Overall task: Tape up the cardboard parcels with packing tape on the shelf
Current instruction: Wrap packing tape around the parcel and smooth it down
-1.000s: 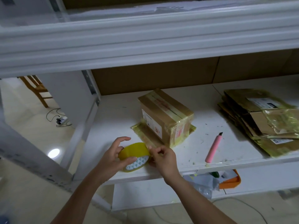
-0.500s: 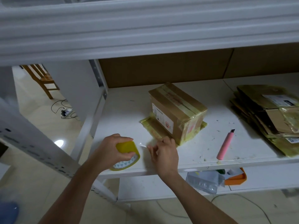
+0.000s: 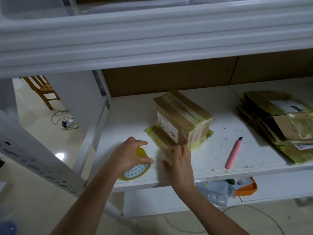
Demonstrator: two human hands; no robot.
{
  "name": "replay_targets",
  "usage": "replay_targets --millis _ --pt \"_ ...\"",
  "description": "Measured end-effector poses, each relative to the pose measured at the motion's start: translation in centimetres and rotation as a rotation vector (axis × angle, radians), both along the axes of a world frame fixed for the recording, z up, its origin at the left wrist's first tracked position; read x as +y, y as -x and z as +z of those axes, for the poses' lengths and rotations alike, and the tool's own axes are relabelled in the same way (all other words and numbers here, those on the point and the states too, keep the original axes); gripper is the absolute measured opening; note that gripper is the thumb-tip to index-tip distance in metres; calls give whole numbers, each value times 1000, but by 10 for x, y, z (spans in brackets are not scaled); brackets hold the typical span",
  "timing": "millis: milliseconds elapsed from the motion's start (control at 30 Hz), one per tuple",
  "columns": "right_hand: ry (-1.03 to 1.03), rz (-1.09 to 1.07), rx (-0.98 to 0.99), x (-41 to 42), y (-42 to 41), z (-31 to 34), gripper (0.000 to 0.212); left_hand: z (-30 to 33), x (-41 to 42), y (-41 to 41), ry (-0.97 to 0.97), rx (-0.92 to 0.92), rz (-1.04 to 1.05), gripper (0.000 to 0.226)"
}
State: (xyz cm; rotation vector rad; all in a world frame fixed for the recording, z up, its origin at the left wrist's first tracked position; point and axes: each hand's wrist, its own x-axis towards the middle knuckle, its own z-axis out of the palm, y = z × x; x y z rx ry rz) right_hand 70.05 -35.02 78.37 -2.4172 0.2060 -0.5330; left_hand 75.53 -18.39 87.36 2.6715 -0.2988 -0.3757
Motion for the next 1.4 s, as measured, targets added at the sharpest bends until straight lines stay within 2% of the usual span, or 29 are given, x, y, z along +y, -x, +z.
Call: replay_targets --millis 67,100,167,233,333,367,533,667,767,867,933,1067,1233,1400 --pt "24 -49 -227 -24 16 26 28 8 -6 -1 -177 -110 -72 82" --pt "14 -88 -348 -40 19 39 20 12 -12 -1 -183 -169 -97 76" --pt "-41 -176 -468 -76 10 62 14 18 -32 1 44 -203 -108 56" --pt "-179 -167 -352 -108 -11 77 22 19 -58 3 364 -140 -71 39" --pt "-414 87 -33 -134 -37 84 24 10 -92 2 657 31 19 41" --pt "-459 140 17 -136 -38 83 24 5 -99 2 747 66 60 42" --pt "-414 135 -70 -136 -10 73 31 -1 -107 5 1070 138 120 28" --pt "-465 151 -83 -138 -5 66 29 -3 -108 11 1094 125 114 23" --pt "-470 138 -82 -139 -9 69 31 -6 -115 13 1058 45 111 28" --pt "-360 91 -89 -137 -15 68 54 -9 -128 13 1105 -16 196 31" --pt "-288 56 -119 -132 -19 66 60 -13 -134 11 1113 -76 243 30" --pt "-236 -22 -200 -129 -28 58 46 -17 -137 8 1057 -190 280 28" --pt "-183 55 -252 -141 -28 51 26 -23 -136 4 1014 -204 291 25" --pt "-187 160 -254 -155 -27 51 32 -26 -129 3 1028 -132 209 34"
